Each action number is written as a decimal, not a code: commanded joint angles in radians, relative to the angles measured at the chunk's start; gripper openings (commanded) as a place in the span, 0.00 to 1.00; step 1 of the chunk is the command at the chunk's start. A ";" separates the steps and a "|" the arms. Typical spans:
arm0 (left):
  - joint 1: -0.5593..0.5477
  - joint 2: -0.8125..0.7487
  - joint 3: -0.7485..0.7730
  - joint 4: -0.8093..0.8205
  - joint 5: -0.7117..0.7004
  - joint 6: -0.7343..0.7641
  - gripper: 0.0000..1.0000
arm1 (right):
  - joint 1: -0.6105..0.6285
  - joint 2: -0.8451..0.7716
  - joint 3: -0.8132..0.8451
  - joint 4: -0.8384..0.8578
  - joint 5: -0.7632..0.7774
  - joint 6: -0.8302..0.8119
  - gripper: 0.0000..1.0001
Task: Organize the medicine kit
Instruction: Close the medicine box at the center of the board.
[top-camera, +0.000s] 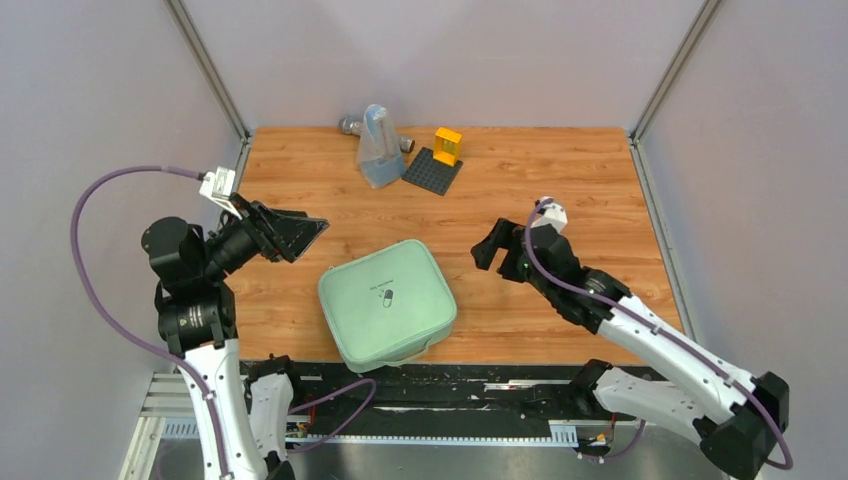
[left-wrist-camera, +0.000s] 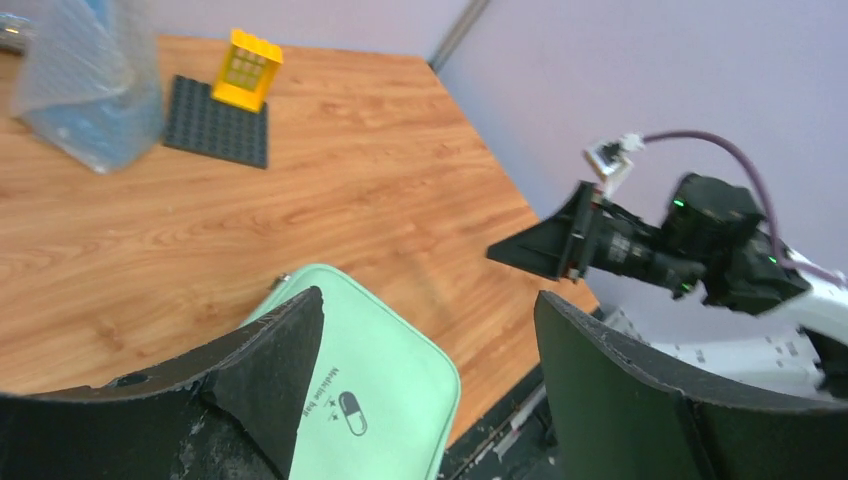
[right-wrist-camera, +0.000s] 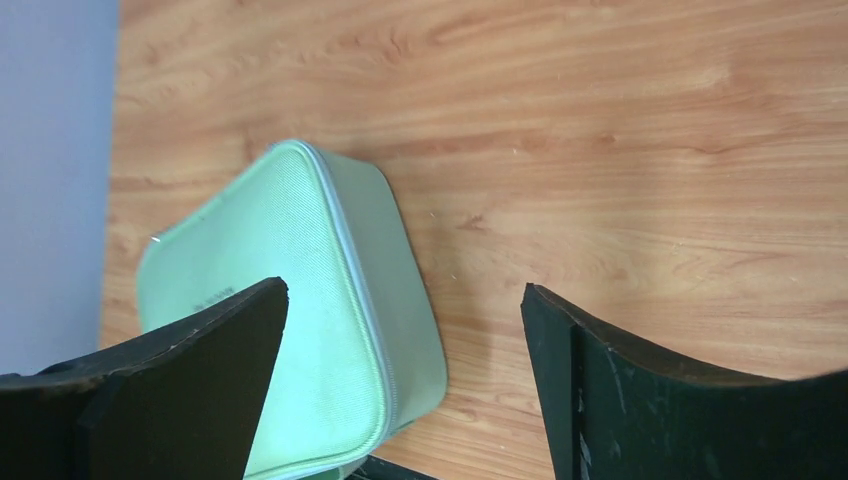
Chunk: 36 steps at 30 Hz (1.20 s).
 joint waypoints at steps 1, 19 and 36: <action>-0.003 -0.027 0.048 -0.197 -0.264 0.040 0.86 | -0.024 -0.106 -0.025 0.005 0.051 0.096 0.91; -0.276 -0.018 -0.230 -0.472 -0.875 -0.217 1.00 | -0.066 0.357 0.126 0.092 -0.655 -0.062 0.89; -0.524 -0.054 -0.424 -0.421 -0.943 -0.378 1.00 | -0.066 0.509 0.156 0.122 -0.723 -0.048 0.89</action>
